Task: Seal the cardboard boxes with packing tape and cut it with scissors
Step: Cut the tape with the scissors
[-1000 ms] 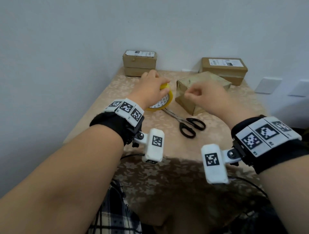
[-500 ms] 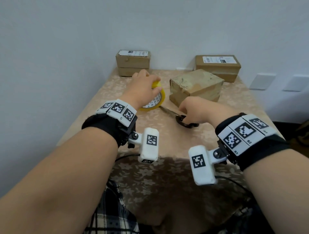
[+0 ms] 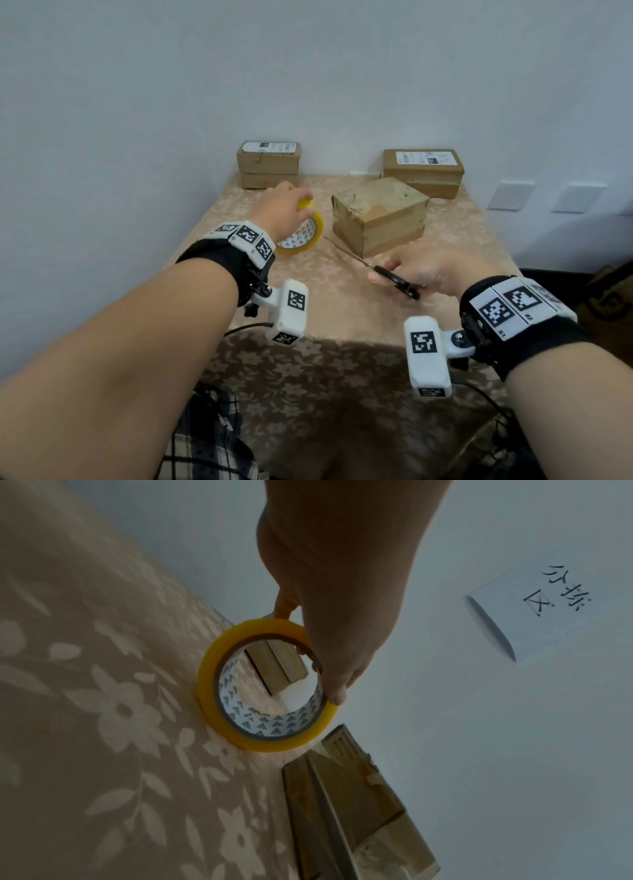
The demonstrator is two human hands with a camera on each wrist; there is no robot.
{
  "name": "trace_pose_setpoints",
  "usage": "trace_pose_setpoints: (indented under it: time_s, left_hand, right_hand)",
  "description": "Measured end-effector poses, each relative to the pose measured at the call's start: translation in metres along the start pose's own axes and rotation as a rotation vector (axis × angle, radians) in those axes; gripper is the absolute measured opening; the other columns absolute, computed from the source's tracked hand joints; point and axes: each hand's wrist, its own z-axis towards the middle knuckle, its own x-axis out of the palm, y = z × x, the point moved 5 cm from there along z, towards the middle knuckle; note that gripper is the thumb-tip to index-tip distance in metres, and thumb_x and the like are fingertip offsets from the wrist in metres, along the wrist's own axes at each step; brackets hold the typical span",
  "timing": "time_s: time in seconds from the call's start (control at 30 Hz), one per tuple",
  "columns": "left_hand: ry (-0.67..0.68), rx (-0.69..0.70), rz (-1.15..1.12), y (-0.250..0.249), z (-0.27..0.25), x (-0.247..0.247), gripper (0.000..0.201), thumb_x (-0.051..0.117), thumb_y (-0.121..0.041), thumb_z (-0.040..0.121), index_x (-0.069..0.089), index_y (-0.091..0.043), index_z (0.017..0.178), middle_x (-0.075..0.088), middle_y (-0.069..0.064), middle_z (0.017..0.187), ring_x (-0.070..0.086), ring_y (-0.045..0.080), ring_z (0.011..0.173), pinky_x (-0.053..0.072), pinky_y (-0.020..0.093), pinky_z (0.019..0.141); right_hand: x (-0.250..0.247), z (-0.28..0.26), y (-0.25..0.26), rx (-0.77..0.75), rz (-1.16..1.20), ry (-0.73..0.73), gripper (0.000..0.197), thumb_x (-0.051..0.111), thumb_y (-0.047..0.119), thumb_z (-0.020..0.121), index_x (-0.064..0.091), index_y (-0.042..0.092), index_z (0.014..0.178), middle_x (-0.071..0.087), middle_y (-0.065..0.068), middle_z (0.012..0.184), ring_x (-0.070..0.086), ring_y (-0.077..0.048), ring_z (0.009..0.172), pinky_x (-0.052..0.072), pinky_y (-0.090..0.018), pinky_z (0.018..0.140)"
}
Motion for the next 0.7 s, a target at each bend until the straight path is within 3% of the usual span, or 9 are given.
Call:
trace_pose_setpoints:
  time_s: [0.07,0.17,0.27,0.4,0.53,0.7]
  left_hand:
    - [0.042,-0.017,-0.003,0.0,0.001,-0.002,0.041,0.044,-0.041,0.098,0.046,-0.025,0.135,0.042,0.012,0.135,0.042,0.033,0.122,0.035,0.042,0.1]
    - [0.073,-0.03,0.005,-0.001,0.001,-0.003,0.041,0.044,-0.042,0.097,0.046,-0.024,0.134,0.041,0.014,0.136,0.042,0.036,0.122,0.035,0.044,0.102]
    - [0.089,-0.036,0.011,-0.004,0.003,-0.005,0.042,0.041,-0.046,0.097,0.048,-0.023,0.13,0.043,0.015,0.133,0.043,0.037,0.121,0.035,0.044,0.101]
    - [0.103,-0.01,0.026,-0.006,0.007,-0.008,0.039,0.042,-0.045,0.096,0.05,-0.02,0.125,0.047,0.014,0.126,0.049,0.033,0.113,0.039,0.04,0.093]
    - [0.113,0.037,0.063,-0.013,0.014,-0.014,0.033,0.046,-0.038,0.097,0.052,-0.013,0.118,0.054,0.012,0.117,0.053,0.028,0.103,0.037,0.031,0.078]
    - [0.11,0.028,0.027,-0.014,0.028,-0.016,0.02,0.055,-0.033,0.092,0.05,-0.014,0.089,0.057,0.005,0.092,0.053,0.024,0.086,0.037,0.03,0.069]
  right_hand:
    - [0.004,-0.003,-0.002,0.01,0.153,0.021,0.019,0.067,0.038,0.086,0.062,0.02,0.083,0.051,0.002,0.051,0.046,-0.013,0.051,0.041,-0.025,0.056]
    - [0.006,0.002,-0.002,0.023,0.24,0.003,0.036,0.065,0.045,0.084,0.061,0.014,0.102,0.049,0.003,0.045,0.05,-0.016,0.059,0.042,-0.03,0.067]
    - [0.009,0.01,0.004,0.003,0.294,-0.016,0.04,0.065,0.045,0.085,0.055,0.006,0.087,0.045,0.006,0.035,0.052,-0.019,0.063,0.043,-0.033,0.071]
    - [0.009,0.024,0.019,-0.059,0.309,-0.097,0.045,0.067,0.048,0.082,0.058,0.004,0.082,0.063,-0.01,0.071,0.06,-0.021,0.073,0.047,-0.035,0.075]
    - [0.01,0.034,0.029,-0.069,0.298,-0.113,0.051,0.064,0.054,0.083,0.064,0.005,0.094,0.07,-0.012,0.083,0.059,-0.021,0.073,0.039,-0.029,0.068]
    - [0.004,0.044,0.027,-0.045,0.234,-0.113,0.062,0.063,0.061,0.08,0.065,0.003,0.103,0.075,-0.008,0.078,0.054,-0.022,0.079,0.034,-0.026,0.06]
